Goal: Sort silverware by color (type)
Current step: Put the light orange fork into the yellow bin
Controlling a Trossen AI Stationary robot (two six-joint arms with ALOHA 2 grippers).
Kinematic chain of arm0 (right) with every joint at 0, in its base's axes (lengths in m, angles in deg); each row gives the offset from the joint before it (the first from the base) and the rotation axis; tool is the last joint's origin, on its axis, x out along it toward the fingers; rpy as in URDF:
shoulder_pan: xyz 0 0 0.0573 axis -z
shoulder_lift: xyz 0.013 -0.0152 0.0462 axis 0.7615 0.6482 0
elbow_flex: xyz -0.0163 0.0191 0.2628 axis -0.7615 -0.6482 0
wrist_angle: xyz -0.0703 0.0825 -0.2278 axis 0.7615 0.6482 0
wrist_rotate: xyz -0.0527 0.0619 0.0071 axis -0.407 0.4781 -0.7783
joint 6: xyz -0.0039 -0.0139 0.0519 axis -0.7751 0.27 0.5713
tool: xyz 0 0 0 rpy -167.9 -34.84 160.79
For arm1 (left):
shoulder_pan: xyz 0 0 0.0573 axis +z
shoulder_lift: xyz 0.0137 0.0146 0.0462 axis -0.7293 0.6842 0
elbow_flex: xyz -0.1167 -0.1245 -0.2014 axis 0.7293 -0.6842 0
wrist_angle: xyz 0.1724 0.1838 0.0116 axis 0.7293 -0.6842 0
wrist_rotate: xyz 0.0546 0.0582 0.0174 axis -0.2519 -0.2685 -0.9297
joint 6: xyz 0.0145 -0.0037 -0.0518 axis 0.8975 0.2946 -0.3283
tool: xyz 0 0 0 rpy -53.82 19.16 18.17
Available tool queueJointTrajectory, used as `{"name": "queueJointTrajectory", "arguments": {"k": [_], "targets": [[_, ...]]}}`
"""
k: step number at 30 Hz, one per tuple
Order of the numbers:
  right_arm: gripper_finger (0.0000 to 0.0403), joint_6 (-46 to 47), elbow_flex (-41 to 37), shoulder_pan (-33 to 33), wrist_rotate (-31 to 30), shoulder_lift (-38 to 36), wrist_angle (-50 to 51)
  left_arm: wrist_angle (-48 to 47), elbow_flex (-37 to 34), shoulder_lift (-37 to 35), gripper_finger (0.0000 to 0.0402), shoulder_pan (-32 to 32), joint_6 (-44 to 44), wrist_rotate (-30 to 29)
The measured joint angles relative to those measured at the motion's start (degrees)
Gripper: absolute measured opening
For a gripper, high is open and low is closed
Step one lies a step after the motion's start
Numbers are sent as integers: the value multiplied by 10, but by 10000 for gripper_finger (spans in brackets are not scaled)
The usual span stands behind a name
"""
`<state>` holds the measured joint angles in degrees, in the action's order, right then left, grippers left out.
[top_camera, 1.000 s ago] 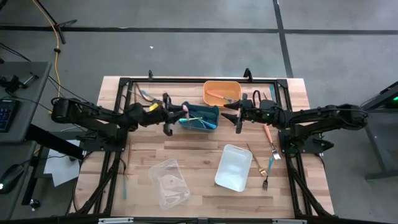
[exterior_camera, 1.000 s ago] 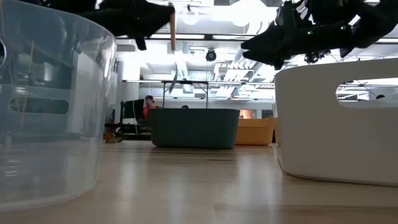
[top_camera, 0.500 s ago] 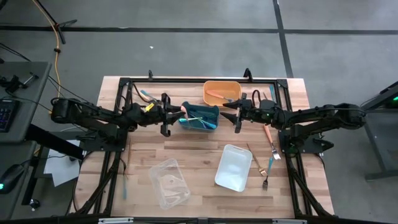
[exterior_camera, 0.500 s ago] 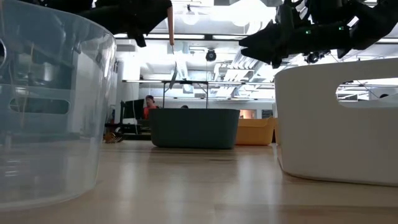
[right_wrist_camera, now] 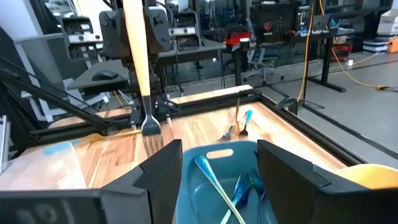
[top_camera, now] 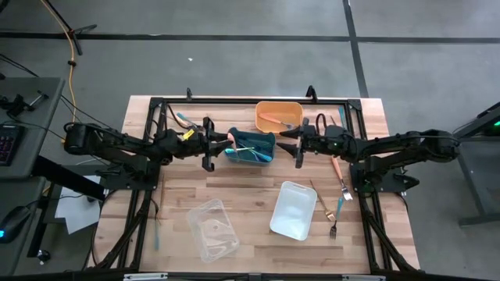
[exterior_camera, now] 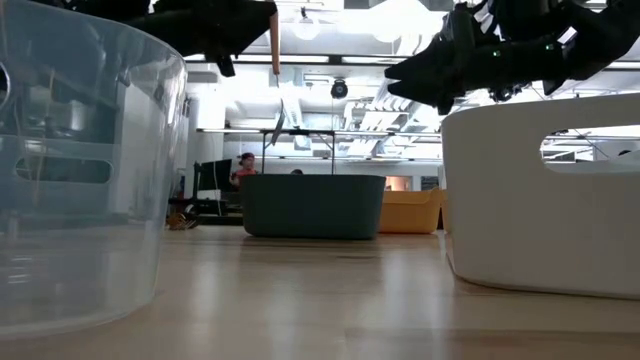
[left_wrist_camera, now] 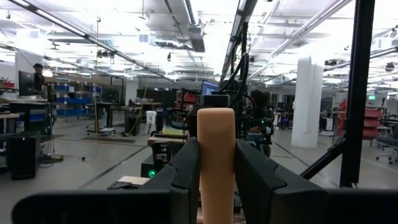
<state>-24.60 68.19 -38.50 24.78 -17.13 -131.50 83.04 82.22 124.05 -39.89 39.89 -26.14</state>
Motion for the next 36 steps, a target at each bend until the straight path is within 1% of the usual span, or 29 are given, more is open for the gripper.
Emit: {"name": "queueJointTrajectory", "arguments": {"k": [3, 6, 8, 11, 14, 19, 23, 26, 31, 36], "targets": [[201, 0, 0, 0, 0, -5, -16, -22, 11, 0, 65, 0, 12, -30], [201, -8, 0, 0, 0, -17, -28, -88, 52, 6, 65, 19, 42, -49], [201, -9, 0, 0, 0, -28, -31, -151, 96, 14, 65, 42, 56, -44], [201, -9, 0, 0, 0, -43, -32, -263, 176, 44, 65, 79, 80, -17], [201, -9, 0, 0, 0, -55, -28, -339, 263, 95, 65, 109, 117, 19], [201, -9, 0, 0, 20, -61, -17, -404, 400, 204, 65, 139, 185, 91], [201, -11, 0, 0, 35, -61, -17, -471, 505, 283, 67, 151, 256, 108], [201, -11, 0, 0, 37, -61, -17, -504, 564, 332, 66, 157, 294, 108], [201, -20, 0, 0, 37, -61, -17, -522, 621, 398, 68, 167, 357, 107], [201, -20, 0, 0, 38, -61, -17, -542, 643, 450, 68, 172, 379, 107]]}}
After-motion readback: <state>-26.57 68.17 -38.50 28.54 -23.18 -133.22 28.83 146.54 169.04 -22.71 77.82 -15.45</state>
